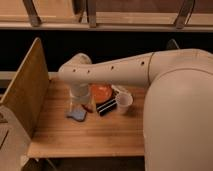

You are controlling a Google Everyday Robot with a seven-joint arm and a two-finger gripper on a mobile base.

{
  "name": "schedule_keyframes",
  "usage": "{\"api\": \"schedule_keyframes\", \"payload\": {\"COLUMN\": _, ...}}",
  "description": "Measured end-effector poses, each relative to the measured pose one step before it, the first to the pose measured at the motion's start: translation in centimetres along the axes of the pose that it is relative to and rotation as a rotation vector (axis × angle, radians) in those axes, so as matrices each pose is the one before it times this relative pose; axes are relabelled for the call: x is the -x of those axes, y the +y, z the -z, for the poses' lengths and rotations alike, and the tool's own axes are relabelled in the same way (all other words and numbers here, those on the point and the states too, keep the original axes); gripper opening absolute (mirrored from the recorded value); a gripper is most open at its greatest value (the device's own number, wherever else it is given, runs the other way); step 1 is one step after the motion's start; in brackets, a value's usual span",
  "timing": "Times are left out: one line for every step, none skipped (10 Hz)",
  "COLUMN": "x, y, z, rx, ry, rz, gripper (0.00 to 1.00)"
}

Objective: Place the pepper on the white sponge

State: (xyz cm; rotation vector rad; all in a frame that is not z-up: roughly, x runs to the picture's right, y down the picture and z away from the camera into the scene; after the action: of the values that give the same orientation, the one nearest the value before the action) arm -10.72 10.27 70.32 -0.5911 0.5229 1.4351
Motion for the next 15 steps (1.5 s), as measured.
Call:
{"api": "schedule_keyframes", "payload": {"x": -0.002, "y": 0.006, "z": 0.001, "rx": 0.00001, "ry": 0.00001, "rz": 0.00009, "gripper": 0.65}}
{"api": "schedule_keyframes", "payload": {"x": -0.004, "y": 0.016, "z": -0.005, "rx": -0.00010, "ry": 0.00010, "rz": 0.00033, "gripper": 0.65}}
{"api": "schedule_keyframes", "payload": {"x": 0.000, "y": 0.004, "z": 0.004, "rx": -0.00001, "ry": -0.00006, "rz": 0.00010, "gripper": 0.65}}
{"api": "schedule_keyframes", "payload": {"x": -0.001, "y": 0.001, "z": -0.001, "rx": 0.00001, "ry": 0.00004, "rz": 0.00001, "gripper": 0.65}}
{"api": "schedule_keyframes", "payload": {"x": -0.002, "y": 0.000, "z": -0.001, "rx": -0.00003, "ry": 0.00003, "rz": 0.00003, "gripper": 0.65}}
{"api": "schedule_keyframes", "payload": {"x": 0.002, "y": -0.002, "z": 0.003, "rx": -0.00002, "ry": -0.00007, "rz": -0.00003, "gripper": 0.65}}
{"api": "schedule_keyframes", "payload": {"x": -0.002, "y": -0.001, "z": -0.003, "rx": -0.00005, "ry": 0.00011, "rz": 0.00000, "gripper": 0.65}}
{"api": "schedule_keyframes", "payload": {"x": 0.002, "y": 0.000, "z": 0.003, "rx": -0.00003, "ry": -0.00010, "rz": 0.00005, "gripper": 0.65}}
{"api": "schedule_keyframes", "payload": {"x": 0.000, "y": -0.003, "z": 0.006, "rx": 0.00003, "ry": -0.00003, "rz": -0.00009, "gripper": 0.65}}
{"api": "schedule_keyframes", "payload": {"x": 0.001, "y": -0.003, "z": -0.006, "rx": -0.00006, "ry": 0.00004, "rz": 0.00001, "gripper": 0.65}}
{"api": "schedule_keyframes", "payload": {"x": -0.001, "y": -0.002, "z": 0.005, "rx": -0.00005, "ry": -0.00004, "rz": -0.00003, "gripper": 0.65}}
{"api": "schedule_keyframes", "payload": {"x": 0.002, "y": 0.001, "z": 0.005, "rx": 0.00004, "ry": -0.00012, "rz": 0.00002, "gripper": 0.65}}
{"api": "schedule_keyframes", "payload": {"x": 0.005, "y": 0.001, "z": 0.020, "rx": -0.00135, "ry": -0.00071, "rz": 0.00123, "gripper": 0.65}}
{"api": "schedule_keyframes", "payload": {"x": 0.110, "y": -0.032, "z": 0.146, "rx": -0.00329, "ry": -0.00542, "rz": 0.00345, "gripper": 0.65}}
{"api": "schedule_keyframes", "payload": {"x": 0.712, "y": -0.406, "z": 0.406, "rx": -0.00804, "ry": -0.02338, "rz": 0.02040, "gripper": 0.65}}
